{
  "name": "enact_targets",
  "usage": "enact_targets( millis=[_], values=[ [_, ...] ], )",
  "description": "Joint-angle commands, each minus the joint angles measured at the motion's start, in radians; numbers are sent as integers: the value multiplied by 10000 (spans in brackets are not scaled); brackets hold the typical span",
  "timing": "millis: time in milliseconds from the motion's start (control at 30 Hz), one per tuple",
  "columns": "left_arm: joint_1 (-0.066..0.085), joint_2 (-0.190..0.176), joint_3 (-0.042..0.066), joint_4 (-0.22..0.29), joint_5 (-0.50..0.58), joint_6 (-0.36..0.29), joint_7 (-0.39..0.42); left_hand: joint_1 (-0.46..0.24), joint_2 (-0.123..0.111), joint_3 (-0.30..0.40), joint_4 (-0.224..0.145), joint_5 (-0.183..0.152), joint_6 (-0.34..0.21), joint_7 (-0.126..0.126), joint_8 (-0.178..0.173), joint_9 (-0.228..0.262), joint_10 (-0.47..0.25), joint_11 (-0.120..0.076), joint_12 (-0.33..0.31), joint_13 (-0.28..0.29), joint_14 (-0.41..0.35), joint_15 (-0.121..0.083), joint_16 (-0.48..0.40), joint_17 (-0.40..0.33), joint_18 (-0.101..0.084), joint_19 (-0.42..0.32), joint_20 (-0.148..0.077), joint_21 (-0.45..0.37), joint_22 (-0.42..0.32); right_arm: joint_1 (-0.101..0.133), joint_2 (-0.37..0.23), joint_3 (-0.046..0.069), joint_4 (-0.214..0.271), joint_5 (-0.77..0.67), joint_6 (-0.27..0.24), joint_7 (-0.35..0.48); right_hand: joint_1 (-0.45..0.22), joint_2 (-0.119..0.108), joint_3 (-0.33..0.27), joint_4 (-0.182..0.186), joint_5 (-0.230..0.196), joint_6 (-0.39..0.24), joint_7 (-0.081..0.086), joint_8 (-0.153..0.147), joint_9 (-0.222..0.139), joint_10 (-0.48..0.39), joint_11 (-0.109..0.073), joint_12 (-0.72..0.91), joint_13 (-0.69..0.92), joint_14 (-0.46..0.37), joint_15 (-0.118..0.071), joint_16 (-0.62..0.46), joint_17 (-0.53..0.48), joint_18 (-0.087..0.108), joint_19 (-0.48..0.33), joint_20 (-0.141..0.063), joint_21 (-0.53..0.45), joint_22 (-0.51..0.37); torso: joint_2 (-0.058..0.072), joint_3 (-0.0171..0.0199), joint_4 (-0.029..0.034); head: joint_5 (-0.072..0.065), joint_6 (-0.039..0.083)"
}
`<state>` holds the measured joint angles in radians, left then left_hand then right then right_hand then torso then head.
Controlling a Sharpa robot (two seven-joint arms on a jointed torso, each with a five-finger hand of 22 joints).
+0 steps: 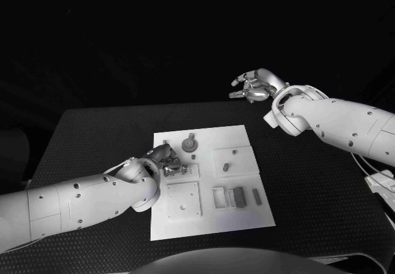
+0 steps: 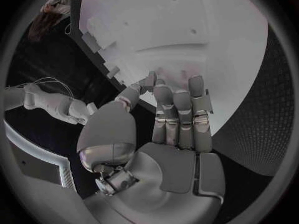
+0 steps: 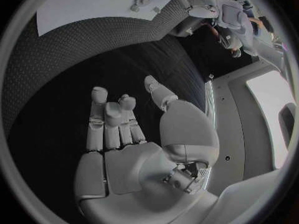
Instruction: Assemble the parts on the task board
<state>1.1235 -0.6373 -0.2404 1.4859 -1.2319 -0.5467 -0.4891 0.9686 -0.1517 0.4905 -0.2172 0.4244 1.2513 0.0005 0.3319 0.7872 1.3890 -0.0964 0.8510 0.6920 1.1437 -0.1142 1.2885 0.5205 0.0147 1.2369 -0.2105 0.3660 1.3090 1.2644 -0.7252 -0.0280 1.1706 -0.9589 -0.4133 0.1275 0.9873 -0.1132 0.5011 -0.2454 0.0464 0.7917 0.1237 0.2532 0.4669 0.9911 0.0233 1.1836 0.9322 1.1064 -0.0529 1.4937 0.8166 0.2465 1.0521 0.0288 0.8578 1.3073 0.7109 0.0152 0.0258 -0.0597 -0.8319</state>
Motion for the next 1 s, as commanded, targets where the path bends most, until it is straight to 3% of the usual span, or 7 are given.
enact_targets(
  millis=[33,567,600,633,1000],
  values=[
    [-5,1,3,-5,-324,-140,-271,472,432,635,-652,5,140,-77,70,-5,104,-144,33,10,90,4,63,10,63,85,-7,64,232,-4,-4,4,11,18,118,32,-98,-14,10,55,40,502,432,-38,-16,-777,315,60,-16,-63,-4,-26,-13,153,-59,-29,-50,179,3,3,-4,7,-2],
    [-5,79,3,-71,-413,349,-534,371,396,627,-596,-183,105,-52,34,-72,65,-120,0,-14,43,23,24,-24,56,17,14,73,222,-4,-6,4,17,17,132,12,-119,-29,8,74,39,498,433,-39,-19,-780,316,64,-21,-64,-3,-26,-14,153,-61,-30,-52,180,-2,11,-14,0,-28],
    [-5,95,3,-83,-413,353,-542,354,382,614,-570,-610,107,-55,35,-79,61,-121,-4,-17,36,23,18,-30,66,14,7,80,221,-4,-7,4,16,17,132,12,-120,-30,7,75,39,497,433,-39,-19,-780,316,64,-21,-64,-3,-26,-14,153,-61,-30,-52,180,0,11,-13,-3,-26],
    [-5,107,3,-93,-413,351,-538,345,376,617,-551,-740,108,-54,34,-86,59,-120,-7,-19,34,22,16,-34,66,7,10,81,218,-4,-6,4,16,17,133,12,-123,-32,7,77,39,497,433,-39,-19,-780,316,64,-22,-64,-3,-26,-15,153,-61,-30,-52,180,0,13,-12,-4,-24],
    [-5,141,3,-95,-406,706,-525,341,358,638,-523,-800,100,-49,25,-105,54,-116,-14,-26,31,21,10,-43,64,-6,14,79,215,-4,-15,4,34,17,147,9,-137,-36,7,91,40,495,434,-40,-21,-781,316,66,-25,-65,-3,-26,-15,153,-62,-31,-53,180,-1,11,-13,-26,-13]
  ],
)
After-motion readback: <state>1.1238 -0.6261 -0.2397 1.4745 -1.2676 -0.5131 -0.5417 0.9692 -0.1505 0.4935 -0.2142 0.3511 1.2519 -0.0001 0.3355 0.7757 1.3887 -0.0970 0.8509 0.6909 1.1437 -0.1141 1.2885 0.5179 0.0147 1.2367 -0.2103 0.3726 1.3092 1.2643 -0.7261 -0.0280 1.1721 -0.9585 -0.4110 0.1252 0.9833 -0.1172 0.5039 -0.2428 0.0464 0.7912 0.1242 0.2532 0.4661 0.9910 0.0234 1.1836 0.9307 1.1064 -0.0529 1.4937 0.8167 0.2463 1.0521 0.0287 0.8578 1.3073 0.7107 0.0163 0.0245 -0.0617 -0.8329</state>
